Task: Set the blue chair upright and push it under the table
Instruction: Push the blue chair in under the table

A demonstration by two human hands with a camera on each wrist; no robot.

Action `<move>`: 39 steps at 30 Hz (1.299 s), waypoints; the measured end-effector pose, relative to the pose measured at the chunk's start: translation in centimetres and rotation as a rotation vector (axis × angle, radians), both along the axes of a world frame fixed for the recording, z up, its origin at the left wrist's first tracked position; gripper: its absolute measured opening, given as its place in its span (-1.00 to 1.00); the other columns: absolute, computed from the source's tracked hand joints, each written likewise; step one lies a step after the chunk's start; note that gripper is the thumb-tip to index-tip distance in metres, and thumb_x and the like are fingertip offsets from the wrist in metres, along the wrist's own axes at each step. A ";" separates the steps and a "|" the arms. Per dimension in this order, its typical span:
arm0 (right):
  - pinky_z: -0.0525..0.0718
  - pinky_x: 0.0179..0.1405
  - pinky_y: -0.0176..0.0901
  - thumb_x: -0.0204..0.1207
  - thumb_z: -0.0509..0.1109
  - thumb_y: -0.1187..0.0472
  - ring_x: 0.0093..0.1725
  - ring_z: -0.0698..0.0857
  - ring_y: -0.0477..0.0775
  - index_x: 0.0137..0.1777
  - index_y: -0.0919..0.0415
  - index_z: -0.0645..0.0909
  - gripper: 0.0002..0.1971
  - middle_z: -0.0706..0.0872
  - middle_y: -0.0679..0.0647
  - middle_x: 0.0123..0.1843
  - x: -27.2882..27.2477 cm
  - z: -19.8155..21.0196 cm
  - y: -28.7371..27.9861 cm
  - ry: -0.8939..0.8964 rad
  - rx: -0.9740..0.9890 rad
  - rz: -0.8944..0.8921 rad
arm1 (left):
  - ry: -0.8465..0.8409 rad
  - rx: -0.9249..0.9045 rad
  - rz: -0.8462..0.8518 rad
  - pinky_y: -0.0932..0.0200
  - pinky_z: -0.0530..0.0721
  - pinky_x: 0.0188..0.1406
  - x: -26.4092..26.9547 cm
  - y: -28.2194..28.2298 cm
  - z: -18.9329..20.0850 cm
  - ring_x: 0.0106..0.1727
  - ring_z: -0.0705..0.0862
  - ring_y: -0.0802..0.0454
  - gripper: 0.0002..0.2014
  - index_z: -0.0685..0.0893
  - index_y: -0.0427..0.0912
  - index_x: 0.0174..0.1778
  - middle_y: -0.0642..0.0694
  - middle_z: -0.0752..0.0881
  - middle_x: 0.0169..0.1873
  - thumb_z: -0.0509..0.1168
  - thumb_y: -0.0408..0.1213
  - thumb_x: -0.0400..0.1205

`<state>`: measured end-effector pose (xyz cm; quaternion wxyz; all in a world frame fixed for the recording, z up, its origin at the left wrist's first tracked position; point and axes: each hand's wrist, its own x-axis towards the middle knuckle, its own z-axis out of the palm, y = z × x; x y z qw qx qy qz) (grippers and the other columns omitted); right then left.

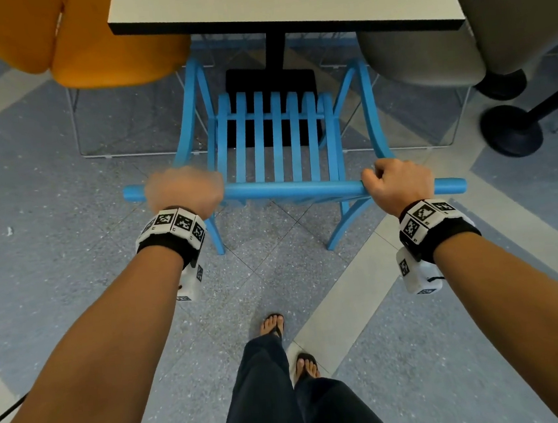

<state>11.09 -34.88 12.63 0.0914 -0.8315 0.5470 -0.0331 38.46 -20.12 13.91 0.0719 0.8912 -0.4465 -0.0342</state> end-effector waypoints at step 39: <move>0.23 -0.55 -0.22 0.36 0.04 -0.03 -0.57 0.42 0.16 -0.54 0.15 0.37 -0.65 0.38 0.03 -0.65 -1.7 0.4 -0.8 0.037 0.000 0.019 | 0.018 0.026 -0.002 0.13 0.35 -0.33 -1.8 -0.3 -0.1 -0.56 0.44 -0.12 -0.56 0.68 -0.29 -0.55 -0.04 0.32 -0.75 0.13 -0.12 0.54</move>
